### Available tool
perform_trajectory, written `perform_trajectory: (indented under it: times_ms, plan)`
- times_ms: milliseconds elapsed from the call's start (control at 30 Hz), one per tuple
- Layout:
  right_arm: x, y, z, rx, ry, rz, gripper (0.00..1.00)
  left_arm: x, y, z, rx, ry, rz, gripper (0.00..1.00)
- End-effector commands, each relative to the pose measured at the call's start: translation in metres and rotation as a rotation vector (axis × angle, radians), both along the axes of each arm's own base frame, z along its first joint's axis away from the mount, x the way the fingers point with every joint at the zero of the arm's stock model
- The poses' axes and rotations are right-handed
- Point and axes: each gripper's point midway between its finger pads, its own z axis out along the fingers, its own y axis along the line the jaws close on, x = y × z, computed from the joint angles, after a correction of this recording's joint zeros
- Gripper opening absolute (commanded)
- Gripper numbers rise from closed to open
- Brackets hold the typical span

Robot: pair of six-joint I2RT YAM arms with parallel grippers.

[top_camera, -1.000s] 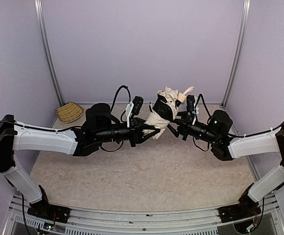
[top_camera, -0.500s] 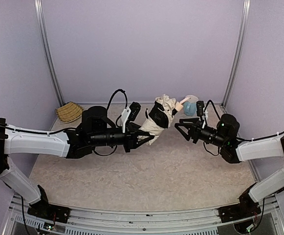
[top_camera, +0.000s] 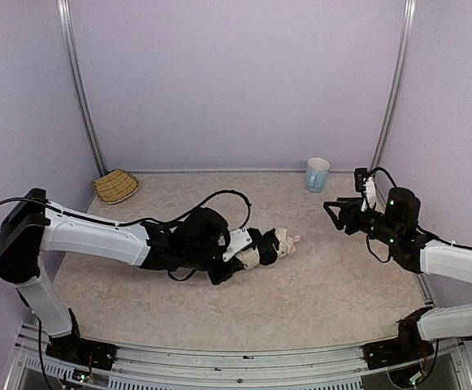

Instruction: Put away the umbrella

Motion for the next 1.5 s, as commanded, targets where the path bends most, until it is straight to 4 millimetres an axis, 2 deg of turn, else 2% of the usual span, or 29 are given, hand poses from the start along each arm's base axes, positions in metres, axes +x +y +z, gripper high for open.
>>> perform_trajectory:
  times_ms: [0, 67, 133, 167, 233, 267, 333, 433, 500, 600, 700, 833, 933, 967, 1000, 1067, 1167, 1300, 1467]
  plan:
    - [-0.003, 0.001, 0.0, -0.053, 0.006, 0.029, 0.58, 0.01, -0.003, -0.024, 0.194, -0.17, -0.074, 0.0]
    - [-0.005, 0.008, 0.0, -0.052, 0.01, 0.074, 0.58, 0.005, -0.005, -0.042, 0.292, -0.234, -0.147, 0.03]
    - [-0.006, 0.013, -0.001, -0.043, 0.02, 0.105, 0.57, -0.001, -0.006, -0.058, 0.374, -0.299, -0.195, 0.1]
    - [-0.007, 0.015, -0.003, -0.038, 0.029, 0.115, 0.57, -0.002, -0.006, -0.063, 0.397, -0.319, -0.21, 0.18]
    - [-0.007, 0.017, -0.008, -0.03, 0.053, 0.128, 0.56, -0.004, -0.003, -0.067, 0.413, -0.333, -0.222, 0.47]
    - [-0.007, 0.018, -0.012, -0.029, 0.074, 0.128, 0.55, -0.004, -0.002, -0.066, 0.409, -0.338, -0.216, 0.58]
    - [-0.008, 0.017, -0.024, -0.027, 0.122, 0.122, 0.53, -0.006, 0.0, -0.059, 0.381, -0.343, -0.205, 0.64]
    - [-0.011, 0.022, -0.039, -0.016, 0.188, 0.138, 0.51, -0.018, 0.0, -0.037, 0.283, -0.338, -0.225, 0.91]
    - [-0.017, 0.034, -0.045, -0.02, 0.205, 0.206, 0.51, -0.026, 0.002, -0.026, 0.23, -0.332, -0.237, 0.94]
    - [-0.031, 0.06, -0.037, -0.072, 0.172, 0.36, 0.51, -0.031, 0.009, -0.006, 0.154, -0.326, -0.214, 0.94]
    - [-0.046, 0.086, -0.031, -0.212, 0.123, 0.498, 0.5, -0.023, 0.021, 0.016, 0.051, -0.297, -0.125, 0.93]
    - [-0.08, 0.132, -0.03, -0.449, -0.043, 0.699, 0.57, 0.015, 0.051, 0.046, -0.133, -0.147, 0.086, 0.92]
    - [-0.102, 0.163, -0.049, -0.621, -0.12, 0.821, 0.82, 0.052, 0.088, 0.061, -0.258, -0.06, 0.296, 0.91]
    - [-0.105, 0.175, -0.05, -0.67, -0.146, 0.853, 0.95, 0.06, 0.101, 0.061, -0.275, -0.055, 0.355, 0.91]
    - [-0.11, 0.185, -0.058, -0.719, -0.155, 0.889, 0.99, 0.067, 0.111, 0.061, -0.286, -0.056, 0.403, 0.91]
    - [-0.114, 0.203, -0.073, -0.816, -0.161, 0.952, 1.0, 0.072, 0.124, 0.059, -0.299, -0.048, 0.447, 0.91]
    - [-0.108, 0.217, -0.104, -0.974, -0.116, 0.989, 1.0, 0.071, 0.128, 0.053, -0.293, -0.027, 0.452, 0.91]
    - [-0.099, 0.222, -0.144, -1.124, 0.022, 1.04, 0.99, 0.065, 0.126, 0.045, -0.279, -0.007, 0.431, 0.91]
    - [-0.095, 0.221, -0.166, -1.206, 0.085, 1.062, 0.93, 0.056, 0.122, 0.038, -0.267, 0.011, 0.39, 0.9]
